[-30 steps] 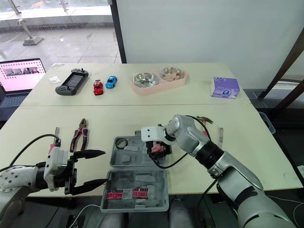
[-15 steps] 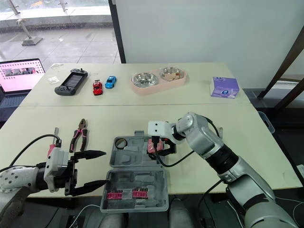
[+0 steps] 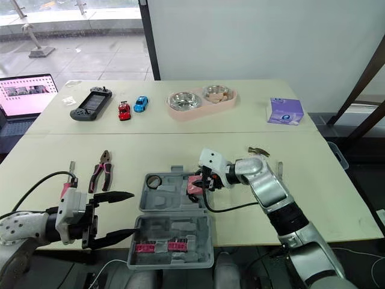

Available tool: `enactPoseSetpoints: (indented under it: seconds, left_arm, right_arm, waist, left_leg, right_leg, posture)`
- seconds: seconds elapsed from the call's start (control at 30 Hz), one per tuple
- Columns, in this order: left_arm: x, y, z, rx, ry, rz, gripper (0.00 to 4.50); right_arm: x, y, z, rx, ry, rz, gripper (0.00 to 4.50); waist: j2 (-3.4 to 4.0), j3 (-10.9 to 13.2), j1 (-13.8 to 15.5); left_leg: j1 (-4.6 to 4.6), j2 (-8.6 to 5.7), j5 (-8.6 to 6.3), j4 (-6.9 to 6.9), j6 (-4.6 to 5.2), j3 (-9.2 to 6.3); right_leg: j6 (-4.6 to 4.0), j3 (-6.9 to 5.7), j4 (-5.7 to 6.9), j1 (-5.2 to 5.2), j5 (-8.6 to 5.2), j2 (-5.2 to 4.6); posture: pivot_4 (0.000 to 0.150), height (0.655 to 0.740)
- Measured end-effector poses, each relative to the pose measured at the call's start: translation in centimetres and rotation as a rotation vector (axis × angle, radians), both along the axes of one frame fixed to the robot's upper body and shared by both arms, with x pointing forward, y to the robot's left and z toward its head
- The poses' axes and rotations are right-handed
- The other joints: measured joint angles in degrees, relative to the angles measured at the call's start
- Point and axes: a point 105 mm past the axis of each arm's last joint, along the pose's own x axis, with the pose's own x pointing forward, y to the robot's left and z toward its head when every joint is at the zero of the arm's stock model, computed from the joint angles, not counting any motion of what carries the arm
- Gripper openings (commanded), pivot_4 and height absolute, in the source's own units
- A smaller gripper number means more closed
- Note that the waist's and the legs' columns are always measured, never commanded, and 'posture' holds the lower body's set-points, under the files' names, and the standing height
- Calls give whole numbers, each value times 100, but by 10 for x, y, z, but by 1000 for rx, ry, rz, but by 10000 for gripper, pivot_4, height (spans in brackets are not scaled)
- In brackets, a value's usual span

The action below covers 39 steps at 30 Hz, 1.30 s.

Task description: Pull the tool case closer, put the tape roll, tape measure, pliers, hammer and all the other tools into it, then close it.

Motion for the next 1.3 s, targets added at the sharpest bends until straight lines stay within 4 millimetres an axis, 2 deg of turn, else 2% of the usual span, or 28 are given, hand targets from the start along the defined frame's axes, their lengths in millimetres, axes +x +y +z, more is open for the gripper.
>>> enactPoseSetpoints:
  seconds: [0.17, 0.43, 0.57, 0.7, 0.83, 1.07, 1.2, 1.3]
  left_arm:
    - [0, 0, 0, -1, -2, 3, 45000]
    - [1, 0, 0, -1, 0, 3, 45000]
    - [0, 0, -1, -2, 13, 6, 45000]
    - [1, 0, 0, -2, 8, 4, 45000]
    - [1, 0, 0, -1, 8, 4, 45000]
    - [2, 0, 1, -1, 7, 5, 45000]
    - [2, 1, 1, -4, 11, 12, 45000]
    - [2, 5, 0, -6, 46, 34, 45000]
  right_arm:
    - [-1, -8, -17, 53, 21, -26, 16883]
    - [5, -12, -23, 73, 10, -50, 16883]
    - [12, -16, -33, 15, 28, -88, 16883]
    - [14, -14, -38, -38, 37, -76, 16883]
    - [13, -13, -42, -65, 55, -76, 16883]
    - [13, -10, -39, -77, 50, -71, 16883]
    - [6, -6, -33, -19, 51, -62, 16883]
    - [2, -4, -11, 106, 57, -71, 16883]
  waist:
    - [0, 0, -17]
    - [-1, -1, -12]
    - [-1, -3, -13]
    - [-17, -23, -18]
    - [-42, -71, -22]
    - [-56, -90, -22]
    - [-45, -77, -20]
    - [-15, -37, -27]
  left_leg:
    - [3, 0, 1, 1, 1, 0]
    - [12, 0, 1, 2, 1, 0]
    - [25, 0, 0, 2, 0, 0]
    - [85, 0, -2, -7, -2, 0]
    - [86, 1, -3, -9, -3, 0]
    - [86, 2, -3, -11, -4, 0]
    - [78, 2, -3, -15, -3, 0]
    - [59, 2, -3, -12, -3, 1]
  right_leg:
    - [-1, 0, 2, 1, 0, 0]
    - [0, 0, 1, 12, 0, 0]
    - [1, 1, -2, 26, -1, 0]
    - [22, 1, -16, 81, -17, 0]
    - [21, 0, -20, 81, -18, 0]
    - [18, 0, -21, 80, -19, 0]
    - [18, 0, -20, 69, -19, 0]
    - [17, 2, -17, 51, -19, 0]
  posture:
    - [1500, 7387]
    - [1500, 7387]
    - [1500, 7387]
    - [1500, 7387]
    - [1500, 7387]
    - [1500, 7387]
    - [1500, 7387]
    - [1500, 7387]
